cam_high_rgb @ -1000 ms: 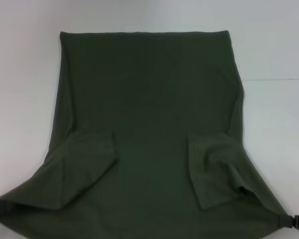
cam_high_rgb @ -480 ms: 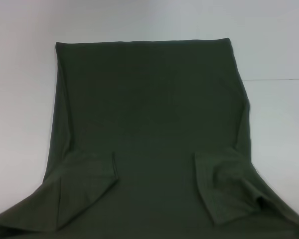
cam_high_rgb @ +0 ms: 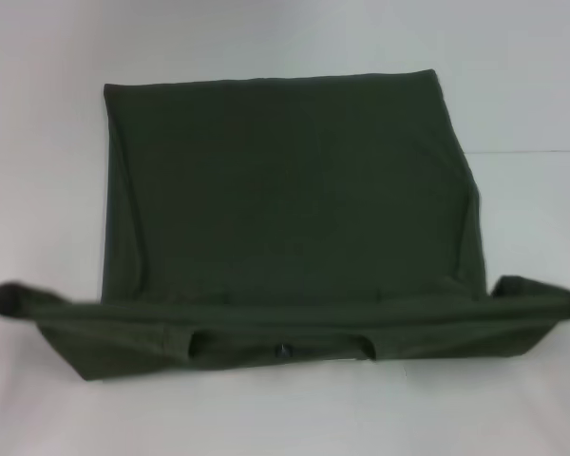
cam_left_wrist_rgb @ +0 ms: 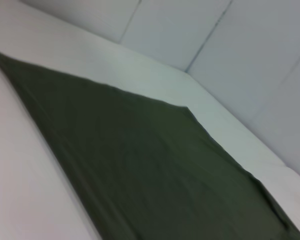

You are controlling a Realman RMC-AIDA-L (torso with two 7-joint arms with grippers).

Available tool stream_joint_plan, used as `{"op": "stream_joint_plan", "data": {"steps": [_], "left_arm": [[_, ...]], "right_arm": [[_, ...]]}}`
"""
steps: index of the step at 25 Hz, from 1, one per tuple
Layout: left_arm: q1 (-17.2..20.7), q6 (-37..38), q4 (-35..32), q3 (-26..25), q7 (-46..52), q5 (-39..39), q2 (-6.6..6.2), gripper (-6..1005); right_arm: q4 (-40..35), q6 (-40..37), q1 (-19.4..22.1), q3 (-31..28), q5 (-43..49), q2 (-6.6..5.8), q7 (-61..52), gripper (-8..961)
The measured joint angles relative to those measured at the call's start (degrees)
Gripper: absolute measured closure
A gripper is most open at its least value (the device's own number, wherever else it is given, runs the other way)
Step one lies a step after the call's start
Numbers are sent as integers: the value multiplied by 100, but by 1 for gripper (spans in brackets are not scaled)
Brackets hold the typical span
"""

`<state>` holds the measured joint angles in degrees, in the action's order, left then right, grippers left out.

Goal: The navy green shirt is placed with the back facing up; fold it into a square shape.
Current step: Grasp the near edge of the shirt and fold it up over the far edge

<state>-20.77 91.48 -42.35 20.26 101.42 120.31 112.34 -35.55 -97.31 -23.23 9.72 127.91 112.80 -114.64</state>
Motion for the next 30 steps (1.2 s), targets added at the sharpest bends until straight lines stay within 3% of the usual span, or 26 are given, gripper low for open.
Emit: {"op": "stream_joint_plan", "data": {"steps": [4,11,20,30], "left_arm": [[-727,-1037,461,93,3,1,-157,973],[-1283,-2094,598,103,-27,1,-125,973],[-1948,-3593,1058,102,-573,-88,-107,972],[-2544,-5050,1524,74,-1989,-737,207,972]], "right_arm": [[99,474,-378,28,-235,54,51,894],[326,1625,-1085,156,-421,58,120,889],[689,3366,-1904,731,-426,16,78,881],[1002,5026,-2523,1329,-427,192,85,873]]}}
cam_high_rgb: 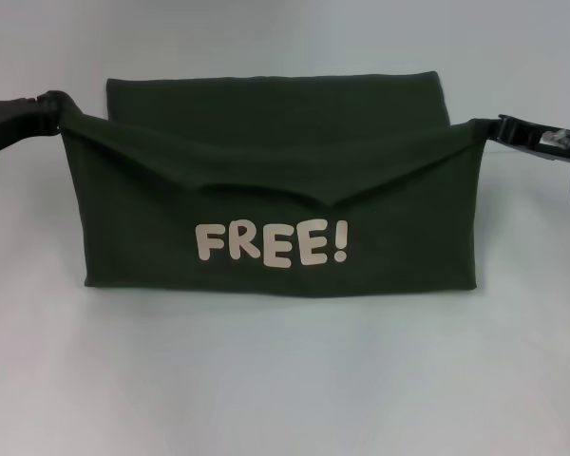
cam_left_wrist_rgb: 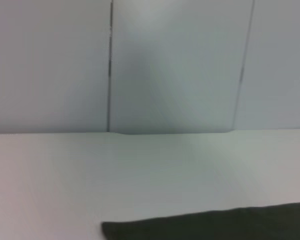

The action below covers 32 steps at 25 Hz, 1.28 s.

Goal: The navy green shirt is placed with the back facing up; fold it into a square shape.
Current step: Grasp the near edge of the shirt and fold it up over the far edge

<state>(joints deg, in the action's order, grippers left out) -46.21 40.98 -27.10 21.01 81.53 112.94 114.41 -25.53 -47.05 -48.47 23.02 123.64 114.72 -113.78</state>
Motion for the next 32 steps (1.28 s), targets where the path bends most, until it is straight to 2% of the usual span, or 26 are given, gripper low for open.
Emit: {"op": "stream_joint_plan", "data": {"steps": [5,10,18,22,25,30,32], "left_arm": [[-38,-453,201,-2,-958,-809,190,973],[22,-473,320,1,-1085,-963,248,973],[56,-501,472,12,-1312,-960,325,972],[59,-506,440,205,-1347,-954,362,972],[65,-508,406,312,-1387,-978,377,935],[184,-503,-27,315,-1333,-975,573,843],[222,-487,-117,316,-1260,-965,600,806]], "right_arm": [[148,630,-108,157,1,156,31,870],[194,936,-123,271,-19,313,130,866],[198,949,-47,289,-78,387,174,859],[196,944,-36,291,-78,405,198,856],[161,940,-28,296,-78,424,279,791],[7,908,16,302,-87,457,331,684],[-101,850,83,302,-164,465,331,641]]}}
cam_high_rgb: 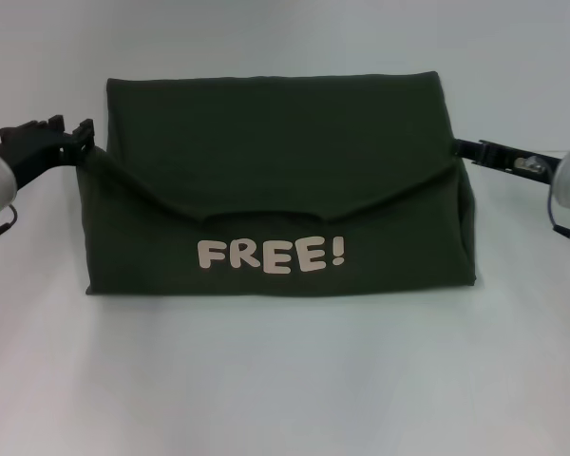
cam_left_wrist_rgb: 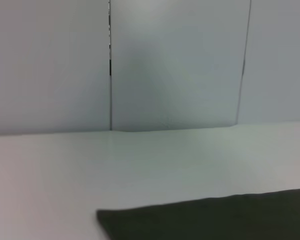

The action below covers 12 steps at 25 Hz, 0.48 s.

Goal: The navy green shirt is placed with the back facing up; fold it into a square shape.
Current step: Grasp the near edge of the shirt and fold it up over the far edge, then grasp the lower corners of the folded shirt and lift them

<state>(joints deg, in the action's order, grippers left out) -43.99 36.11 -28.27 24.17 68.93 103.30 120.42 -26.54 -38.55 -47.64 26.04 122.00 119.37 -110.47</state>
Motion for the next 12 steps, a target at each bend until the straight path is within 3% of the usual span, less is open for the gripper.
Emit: {"op": "stream_joint_plan", "data": {"steps": [2,5,9,12], "left_arm": [[310,377,-431,227,748,96,90,709],[745,1242,-829,439,1447,93,94,571],[1213,2491,-1138,447,1639,-28,80,412],[1421,2910,-1266,453,1696,-34,102,284]], "right_arm": [[-121,-191,109,0,-168,2,0,578],[-308,-791,321,-1,-459,-34,0,457],[-573,-1674,585,-3,-772,-72,17,289],[-676,-2203,717,-4,-865,-121,43,159]]}}
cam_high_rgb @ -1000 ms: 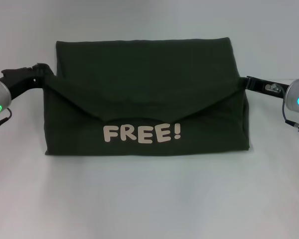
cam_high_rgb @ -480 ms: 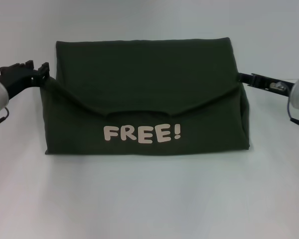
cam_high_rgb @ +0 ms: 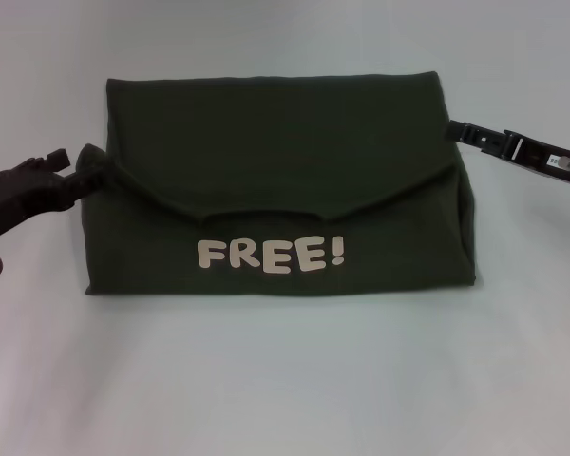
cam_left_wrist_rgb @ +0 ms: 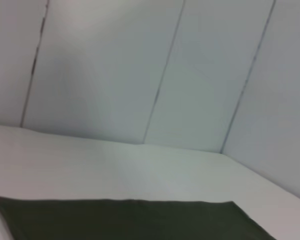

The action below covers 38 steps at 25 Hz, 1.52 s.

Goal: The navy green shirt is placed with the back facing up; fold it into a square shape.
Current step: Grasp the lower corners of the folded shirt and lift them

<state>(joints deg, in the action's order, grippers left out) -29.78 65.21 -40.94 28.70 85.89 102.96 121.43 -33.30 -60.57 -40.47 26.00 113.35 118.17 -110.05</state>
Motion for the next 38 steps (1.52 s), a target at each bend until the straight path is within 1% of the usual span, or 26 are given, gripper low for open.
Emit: {"op": "stream_joint_plan", "data": {"steps": [3,6,9,13,19,22,29,38], "left_arm": [[138,78,25,8,0,54,6,153],[216,-116,198,53,-89,168,-7,143],[271,-412,404,84,-210,324,-15,132],[300,-755,539,141,-292,500,21,118],[315,-1139,700,544,-340,525,38,114],[340,-1198,702,652,-365,531,45,114],[409,-1342,741,702,-510,532,78,115],[484,-1303,839,762,-512,593,94,117]], "right_arm": [[-15,-334,59,-1,-9,-48,-25,92],[-10,-474,88,0,-12,-77,-41,25],[-4,-517,93,1,-15,-82,-44,24],[25,-479,71,-2,-18,-83,-54,23],[30,-445,46,-27,-23,-81,-59,24],[34,-435,46,-19,-24,-70,-60,24],[54,-433,73,-20,-24,-58,-61,23],[54,-406,92,-49,-24,-64,-61,23]]}}
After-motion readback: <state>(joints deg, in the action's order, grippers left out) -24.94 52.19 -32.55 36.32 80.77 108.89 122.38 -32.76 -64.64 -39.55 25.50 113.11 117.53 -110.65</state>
